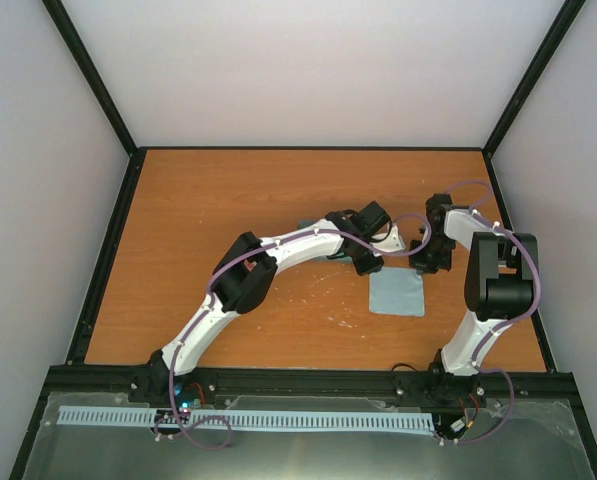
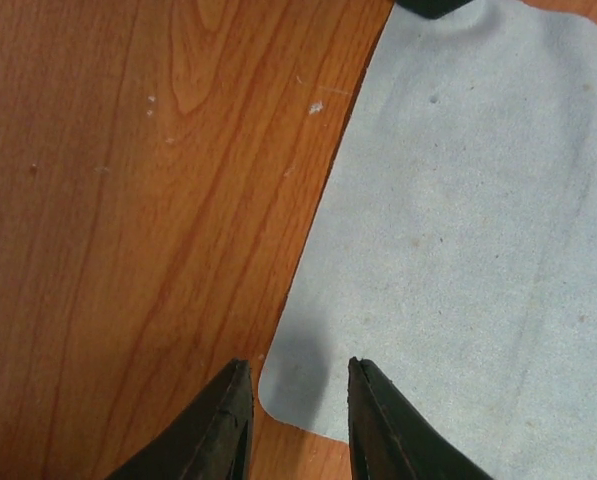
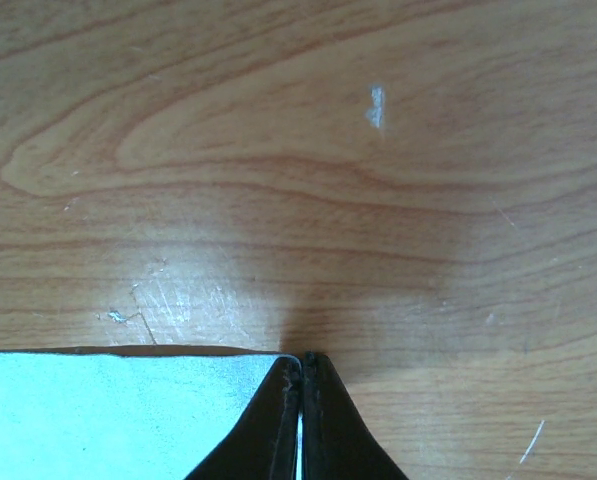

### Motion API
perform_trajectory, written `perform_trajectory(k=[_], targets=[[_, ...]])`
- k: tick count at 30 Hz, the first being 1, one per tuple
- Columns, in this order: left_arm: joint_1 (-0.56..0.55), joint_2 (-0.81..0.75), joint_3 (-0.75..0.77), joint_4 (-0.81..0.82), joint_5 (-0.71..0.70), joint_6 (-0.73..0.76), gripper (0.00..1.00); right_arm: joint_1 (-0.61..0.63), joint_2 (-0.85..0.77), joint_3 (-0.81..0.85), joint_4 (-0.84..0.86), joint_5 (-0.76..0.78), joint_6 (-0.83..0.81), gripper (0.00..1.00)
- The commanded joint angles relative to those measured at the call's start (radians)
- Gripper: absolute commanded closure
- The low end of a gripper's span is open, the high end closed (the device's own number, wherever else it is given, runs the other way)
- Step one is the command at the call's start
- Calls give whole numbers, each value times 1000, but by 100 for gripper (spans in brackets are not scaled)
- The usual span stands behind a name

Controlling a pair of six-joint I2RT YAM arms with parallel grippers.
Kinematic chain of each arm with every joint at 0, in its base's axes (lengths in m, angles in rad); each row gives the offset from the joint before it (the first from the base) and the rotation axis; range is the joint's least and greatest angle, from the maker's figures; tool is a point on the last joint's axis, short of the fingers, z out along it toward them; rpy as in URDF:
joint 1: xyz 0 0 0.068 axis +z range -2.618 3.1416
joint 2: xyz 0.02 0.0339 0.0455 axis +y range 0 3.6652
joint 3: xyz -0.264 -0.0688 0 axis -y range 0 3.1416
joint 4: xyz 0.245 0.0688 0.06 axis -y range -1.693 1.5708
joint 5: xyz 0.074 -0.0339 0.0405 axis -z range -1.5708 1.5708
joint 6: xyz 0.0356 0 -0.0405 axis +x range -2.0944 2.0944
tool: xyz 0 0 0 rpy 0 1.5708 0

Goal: Organize the sunglasses
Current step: Fold the glasses cleaning cloth at the center of the board.

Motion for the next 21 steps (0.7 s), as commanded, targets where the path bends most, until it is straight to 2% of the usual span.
perform_trajectory(k=[1, 15, 21], targets=[[3, 13, -4, 6, 8, -17, 71, -9, -7, -24, -21, 19, 5, 97], [3, 20, -63, 31, -4, -22, 76, -17, -5, -25, -20, 4, -2, 97], [3, 20, -65, 31, 21, -24, 89, -18, -14, -24, -18, -3, -4, 97]])
